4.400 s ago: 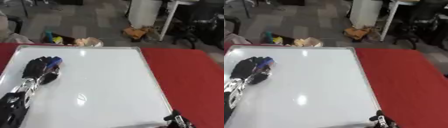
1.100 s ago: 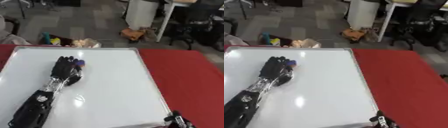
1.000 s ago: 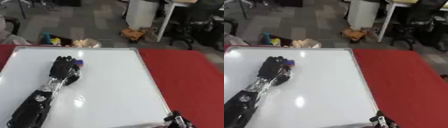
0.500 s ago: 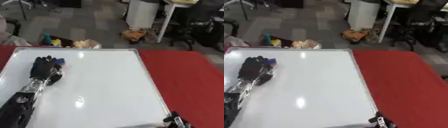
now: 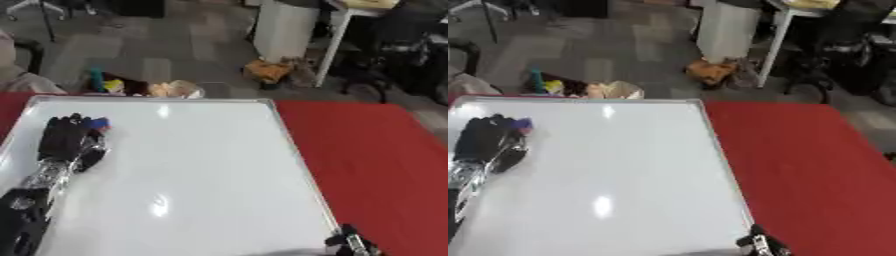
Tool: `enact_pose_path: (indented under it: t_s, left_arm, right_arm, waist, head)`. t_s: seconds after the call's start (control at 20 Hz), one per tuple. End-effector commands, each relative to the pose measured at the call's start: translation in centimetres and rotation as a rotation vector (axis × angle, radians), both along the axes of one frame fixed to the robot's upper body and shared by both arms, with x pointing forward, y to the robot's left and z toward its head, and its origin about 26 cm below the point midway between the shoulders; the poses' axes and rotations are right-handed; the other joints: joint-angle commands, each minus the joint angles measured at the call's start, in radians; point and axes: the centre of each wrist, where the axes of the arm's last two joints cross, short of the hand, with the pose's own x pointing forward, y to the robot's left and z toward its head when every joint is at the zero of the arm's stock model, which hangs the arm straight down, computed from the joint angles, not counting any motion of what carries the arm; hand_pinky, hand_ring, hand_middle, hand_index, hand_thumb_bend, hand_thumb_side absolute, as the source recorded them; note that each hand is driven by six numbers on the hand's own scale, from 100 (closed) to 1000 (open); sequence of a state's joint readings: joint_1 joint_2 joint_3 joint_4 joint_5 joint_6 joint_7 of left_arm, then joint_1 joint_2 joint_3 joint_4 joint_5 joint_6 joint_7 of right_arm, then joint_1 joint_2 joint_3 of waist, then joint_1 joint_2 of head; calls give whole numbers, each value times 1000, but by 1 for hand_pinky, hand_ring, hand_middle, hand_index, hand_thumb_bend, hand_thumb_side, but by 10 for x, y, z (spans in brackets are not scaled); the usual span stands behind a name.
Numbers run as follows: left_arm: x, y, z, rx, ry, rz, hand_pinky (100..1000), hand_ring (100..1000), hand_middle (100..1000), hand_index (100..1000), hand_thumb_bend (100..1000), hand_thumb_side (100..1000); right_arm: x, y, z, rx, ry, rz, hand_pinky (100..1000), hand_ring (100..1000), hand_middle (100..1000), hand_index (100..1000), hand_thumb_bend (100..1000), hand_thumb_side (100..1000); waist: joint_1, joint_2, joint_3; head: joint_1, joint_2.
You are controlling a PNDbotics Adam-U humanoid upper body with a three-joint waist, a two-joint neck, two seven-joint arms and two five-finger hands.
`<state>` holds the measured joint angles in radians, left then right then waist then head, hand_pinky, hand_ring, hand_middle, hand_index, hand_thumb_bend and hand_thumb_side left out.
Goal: Wipe the whiteboard clean with a brush.
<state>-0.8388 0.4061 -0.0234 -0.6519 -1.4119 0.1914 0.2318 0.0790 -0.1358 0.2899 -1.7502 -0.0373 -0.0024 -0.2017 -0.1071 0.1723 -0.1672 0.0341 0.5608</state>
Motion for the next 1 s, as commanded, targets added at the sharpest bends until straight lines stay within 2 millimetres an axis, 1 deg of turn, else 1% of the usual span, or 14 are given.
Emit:
enact_pose_path:
  t_s: [0.05,0.25,0.45,0.9,1.0]
  left_arm:
    - [-19,18,-41,20,137,25,888,804,794,891,100,850]
    - [-15,2,-38,20,134,-54,883,807,793,894,100,946]
    - [-11,-17,-36,21,136,-132,880,809,792,898,100,1000]
    - [0,-70,-26,32,147,-318,876,812,790,903,100,1000]
    - [2,-87,-25,33,155,-373,874,813,789,904,100,1000]
  right_arm:
    - [1,-4,5,-11,-20,-6,421,352,152,552,100,850]
    - [1,-4,5,-10,-20,-4,421,352,152,553,100,849]
    - [1,-4,5,-10,-19,-3,422,352,152,553,100,847]
    - [0,-3,6,-8,-16,2,422,352,152,553,100,847]
    - [0,-3,6,-7,-16,4,422,352,152,553,100,847]
  waist:
    - [-2,3,1]
    - [-3,1,0]
    - [-7,-1,-2]
    - [-11,-4,-7]
    - [-11,-4,-11]
  head:
    - [-2,-7]
    - [-2,-7]
    - [0,-7]
    - [6,-4]
    - [8,-3]
